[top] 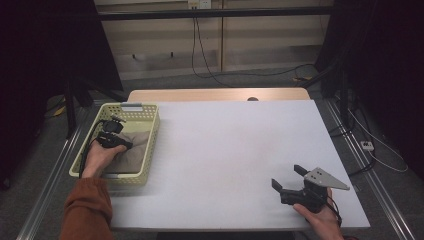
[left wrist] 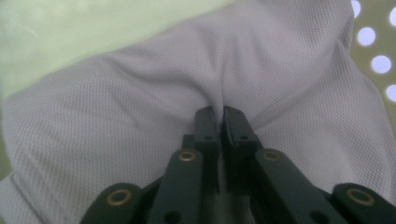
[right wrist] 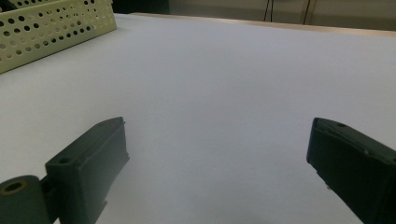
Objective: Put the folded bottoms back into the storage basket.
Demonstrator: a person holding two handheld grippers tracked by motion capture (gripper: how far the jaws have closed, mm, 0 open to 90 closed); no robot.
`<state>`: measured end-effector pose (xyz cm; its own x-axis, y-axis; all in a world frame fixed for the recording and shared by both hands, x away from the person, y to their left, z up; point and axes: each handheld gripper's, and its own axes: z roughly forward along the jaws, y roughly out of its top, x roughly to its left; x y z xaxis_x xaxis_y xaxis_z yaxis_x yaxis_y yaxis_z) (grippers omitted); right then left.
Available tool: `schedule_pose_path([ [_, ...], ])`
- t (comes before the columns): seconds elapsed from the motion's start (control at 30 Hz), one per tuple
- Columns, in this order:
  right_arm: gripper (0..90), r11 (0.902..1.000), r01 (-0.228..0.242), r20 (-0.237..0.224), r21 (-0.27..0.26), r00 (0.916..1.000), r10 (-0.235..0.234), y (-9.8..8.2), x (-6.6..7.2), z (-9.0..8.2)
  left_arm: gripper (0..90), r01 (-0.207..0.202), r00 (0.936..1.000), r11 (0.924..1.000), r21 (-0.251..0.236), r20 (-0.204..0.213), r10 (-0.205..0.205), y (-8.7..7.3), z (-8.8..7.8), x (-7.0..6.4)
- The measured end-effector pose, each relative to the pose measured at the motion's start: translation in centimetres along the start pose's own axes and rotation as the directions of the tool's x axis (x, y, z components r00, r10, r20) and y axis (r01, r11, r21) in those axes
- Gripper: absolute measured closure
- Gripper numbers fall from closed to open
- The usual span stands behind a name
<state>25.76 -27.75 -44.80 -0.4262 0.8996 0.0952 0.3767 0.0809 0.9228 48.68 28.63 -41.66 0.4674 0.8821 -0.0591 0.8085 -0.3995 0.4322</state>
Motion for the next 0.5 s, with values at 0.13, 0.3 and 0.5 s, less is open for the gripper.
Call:
schedule_pose_path([
  [0.13,4.7,1.0,-0.004,0.002,0.0,1.0,0.004,0.0,0.0,0.0,79.7,0.019,0.9996,0.9989,-0.042,-0.022,-0.02,0.2,-0.1,0.5],
  [0.3,4.7,1.0,-0.005,0.002,0.0,1.0,0.005,0.0,-0.1,0.0,75.7,0.07,0.992,0.9829,-0.17,-0.092,-0.087,0.1,-1.1,1.6],
  [0.5,4.7,1.0,-0.005,0.003,0.001,1.0,0.005,0.0,-0.1,0.0,76.1,0.126,0.977,0.9795,-0.157,-0.151,-0.15,-0.4,-1.1,3.0],
])
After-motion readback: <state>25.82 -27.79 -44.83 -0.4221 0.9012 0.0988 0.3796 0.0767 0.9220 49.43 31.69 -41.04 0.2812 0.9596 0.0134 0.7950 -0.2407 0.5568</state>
